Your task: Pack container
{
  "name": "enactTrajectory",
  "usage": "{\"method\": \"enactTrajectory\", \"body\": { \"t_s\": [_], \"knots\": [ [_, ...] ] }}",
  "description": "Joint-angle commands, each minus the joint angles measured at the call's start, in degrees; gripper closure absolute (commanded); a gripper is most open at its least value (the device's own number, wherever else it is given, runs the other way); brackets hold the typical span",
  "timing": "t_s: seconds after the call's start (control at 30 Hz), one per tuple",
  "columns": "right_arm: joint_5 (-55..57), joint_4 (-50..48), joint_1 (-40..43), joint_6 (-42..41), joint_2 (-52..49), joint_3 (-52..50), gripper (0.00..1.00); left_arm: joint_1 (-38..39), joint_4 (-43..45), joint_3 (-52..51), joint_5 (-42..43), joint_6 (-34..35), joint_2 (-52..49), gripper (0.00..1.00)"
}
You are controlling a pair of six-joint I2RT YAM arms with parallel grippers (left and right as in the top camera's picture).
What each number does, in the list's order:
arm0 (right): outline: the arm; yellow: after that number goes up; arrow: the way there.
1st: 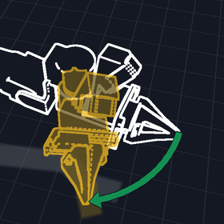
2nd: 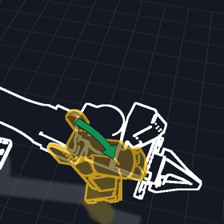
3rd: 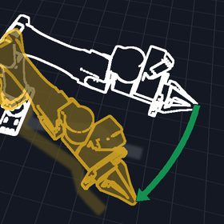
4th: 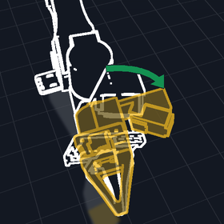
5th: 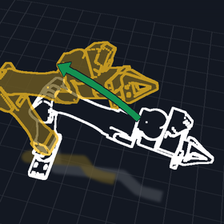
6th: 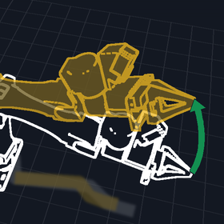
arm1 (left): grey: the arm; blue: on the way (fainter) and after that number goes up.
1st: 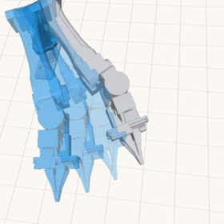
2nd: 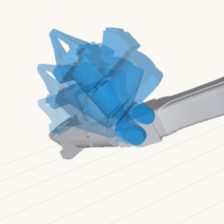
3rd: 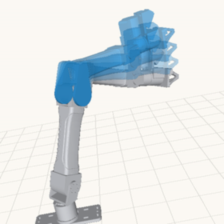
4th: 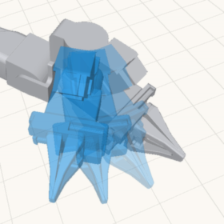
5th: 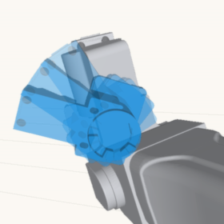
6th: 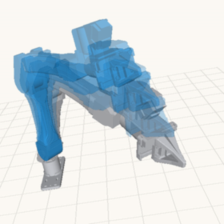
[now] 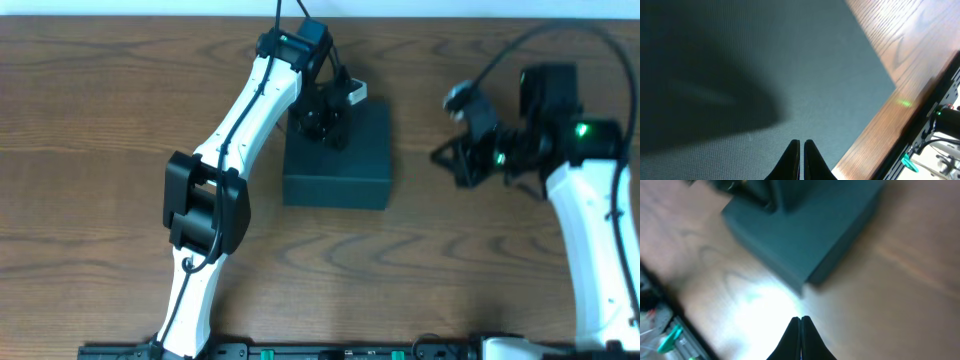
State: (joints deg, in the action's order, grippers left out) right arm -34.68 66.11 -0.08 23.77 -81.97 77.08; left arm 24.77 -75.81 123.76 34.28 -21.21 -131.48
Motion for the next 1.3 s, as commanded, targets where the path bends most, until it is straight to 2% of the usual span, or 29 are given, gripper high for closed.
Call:
{"method": "enactTrajectory", "body": {
  "t_s": [0.0, 0.17, 0.27, 0.4, 0.57, 0.7, 1.1, 1.27],
  "knots": [
    [-10.56, -1.90, -1.14, 1.81, 1.29, -8.00, 0.98, -0.79, 0.04, -1.44, 1.03, -3.41, -0.39, 0.94],
    [-22.64, -6.93, -2.84, 1.84, 1.14, -19.54, 0.98, -0.37, -0.04, -2.56, 1.75, -4.59, -0.39, 0.94],
    [-26.21, -11.61, -4.96, 1.42, 1.14, -24.92, 0.98, -0.33, 0.09, -3.65, 1.55, -5.40, -0.42, 0.94],
    [-26.14, -23.37, -8.28, -9.22, 1.14, -30.97, 0.98, -0.48, 0.76, -5.90, 1.51, -6.08, -0.42, 0.94],
    [-19.50, -39.08, -13.31, -25.05, 1.11, -37.38, 0.98, -0.37, 3.65, -11.37, 1.75, -6.25, -0.42, 0.94],
    [-15.21, -48.43, -16.92, -34.51, 1.11, -40.59, 0.98, -0.33, 5.92, -16.13, 2.60, -6.23, -0.42, 0.94],
    [9.05, -57.35, -24.15, -51.19, 0.76, -43.17, 0.98, -0.33, 7.08, -18.93, 4.35, -6.21, -0.39, 0.94],
    [13.14, -61.44, -24.52, -55.04, -2.34, -43.17, 0.98, -0.33, 7.10, -18.93, 4.35, -5.81, -0.39, 0.94]
  ]
}}
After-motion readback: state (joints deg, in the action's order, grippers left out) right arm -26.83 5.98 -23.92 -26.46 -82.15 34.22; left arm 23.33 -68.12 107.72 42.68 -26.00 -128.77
